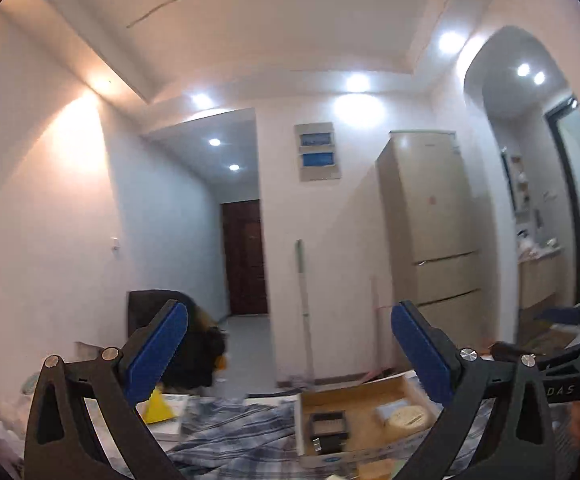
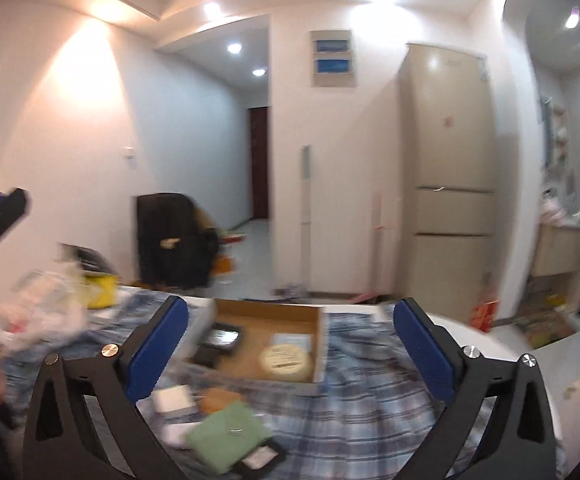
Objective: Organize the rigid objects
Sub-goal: 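Withdraw both grippers up and away from the cardboard box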
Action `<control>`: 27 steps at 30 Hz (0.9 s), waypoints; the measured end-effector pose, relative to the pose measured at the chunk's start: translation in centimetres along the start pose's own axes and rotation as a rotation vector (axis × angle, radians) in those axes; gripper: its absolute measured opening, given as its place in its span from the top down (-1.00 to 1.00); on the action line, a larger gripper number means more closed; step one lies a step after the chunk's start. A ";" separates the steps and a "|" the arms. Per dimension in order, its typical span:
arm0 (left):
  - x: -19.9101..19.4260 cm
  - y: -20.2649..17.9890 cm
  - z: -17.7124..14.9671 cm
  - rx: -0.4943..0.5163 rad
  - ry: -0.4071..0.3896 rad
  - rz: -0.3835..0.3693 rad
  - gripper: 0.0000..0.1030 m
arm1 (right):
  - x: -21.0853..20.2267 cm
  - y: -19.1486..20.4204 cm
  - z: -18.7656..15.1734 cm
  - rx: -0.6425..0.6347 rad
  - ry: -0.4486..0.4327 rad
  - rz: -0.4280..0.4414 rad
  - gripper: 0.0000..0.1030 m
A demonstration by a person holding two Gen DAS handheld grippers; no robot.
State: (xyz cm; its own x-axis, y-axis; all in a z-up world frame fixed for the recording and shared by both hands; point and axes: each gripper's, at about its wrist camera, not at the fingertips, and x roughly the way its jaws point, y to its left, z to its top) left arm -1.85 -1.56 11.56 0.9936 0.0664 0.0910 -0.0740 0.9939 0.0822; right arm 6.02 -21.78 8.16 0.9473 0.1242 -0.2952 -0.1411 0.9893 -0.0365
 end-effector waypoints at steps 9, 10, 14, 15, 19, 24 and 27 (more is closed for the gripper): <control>2.7 1.0 -3.3 -0.068 0.159 -0.105 -1.00 | 3.1 -1.3 -2.8 0.040 0.251 0.125 -0.78; 3.2 1.3 -3.7 -0.078 0.194 -0.096 -1.00 | 2.7 -1.5 -2.8 0.038 0.257 0.116 -0.77; 4.2 1.9 -5.0 -0.039 0.335 -0.038 -0.82 | 0.4 -2.2 -2.4 0.048 0.170 -0.090 -0.76; 4.0 2.6 -5.0 -0.074 0.372 -0.048 -0.82 | -0.1 -2.4 -2.0 0.049 0.173 -0.060 -0.76; 0.3 5.7 -3.5 -0.169 0.310 -0.083 -0.86 | -1.4 -3.0 -1.7 0.063 0.191 0.032 -0.76; 1.3 4.7 -3.3 -0.063 0.310 -0.172 -0.93 | -0.6 -1.9 -2.1 0.012 0.151 -0.033 -0.76; 3.0 3.3 -4.1 -0.024 0.337 -0.193 -0.99 | -0.5 -1.0 -2.8 0.024 0.097 -0.124 -0.76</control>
State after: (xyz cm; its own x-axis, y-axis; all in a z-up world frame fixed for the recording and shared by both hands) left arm 1.20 2.33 7.99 0.9617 -0.1006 -0.2549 0.1149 0.9925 0.0419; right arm 4.91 -23.02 5.69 0.9248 -0.0058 -0.3805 -0.0166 0.9983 -0.0556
